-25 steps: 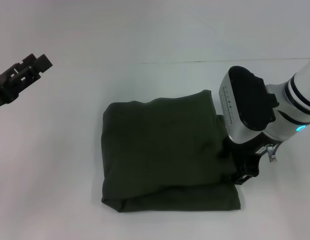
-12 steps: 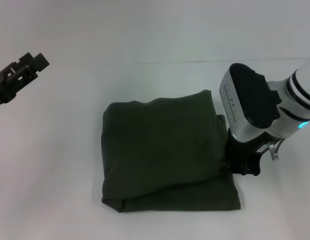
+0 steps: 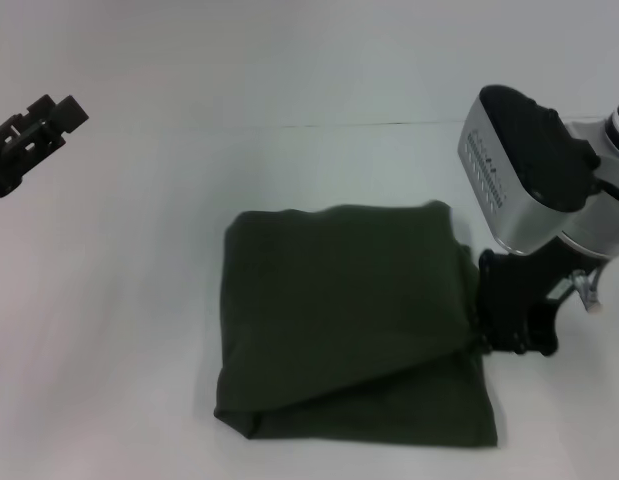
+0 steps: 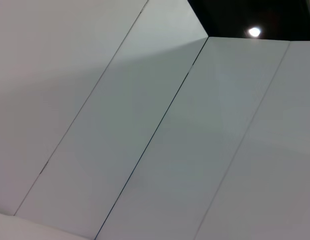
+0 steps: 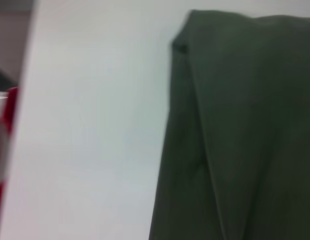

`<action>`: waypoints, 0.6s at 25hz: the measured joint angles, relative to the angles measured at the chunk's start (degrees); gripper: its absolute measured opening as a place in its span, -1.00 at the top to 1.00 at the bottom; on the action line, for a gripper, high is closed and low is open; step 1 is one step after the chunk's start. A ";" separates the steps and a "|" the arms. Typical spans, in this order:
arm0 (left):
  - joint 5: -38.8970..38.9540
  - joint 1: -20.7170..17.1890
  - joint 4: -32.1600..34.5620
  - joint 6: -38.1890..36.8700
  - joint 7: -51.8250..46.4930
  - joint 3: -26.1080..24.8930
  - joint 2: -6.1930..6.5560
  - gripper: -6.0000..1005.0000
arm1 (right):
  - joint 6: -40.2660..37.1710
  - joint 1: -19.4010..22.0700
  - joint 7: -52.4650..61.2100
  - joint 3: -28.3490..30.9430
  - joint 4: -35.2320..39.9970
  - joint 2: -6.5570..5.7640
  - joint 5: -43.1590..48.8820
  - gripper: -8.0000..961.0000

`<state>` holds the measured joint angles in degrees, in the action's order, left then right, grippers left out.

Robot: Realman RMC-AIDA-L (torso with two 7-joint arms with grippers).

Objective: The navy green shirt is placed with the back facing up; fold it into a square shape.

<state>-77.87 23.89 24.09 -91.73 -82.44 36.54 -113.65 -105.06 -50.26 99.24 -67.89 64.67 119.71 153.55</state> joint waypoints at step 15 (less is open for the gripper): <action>-0.18 0.12 -0.01 -0.05 -0.31 -0.15 0.09 -0.58 | -6.36 -5.02 3.62 6.66 -8.96 -0.91 -1.47 0.79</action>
<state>-78.06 24.01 24.08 -91.78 -82.75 36.39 -113.56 -111.42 -55.28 102.87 -61.23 55.71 118.80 152.08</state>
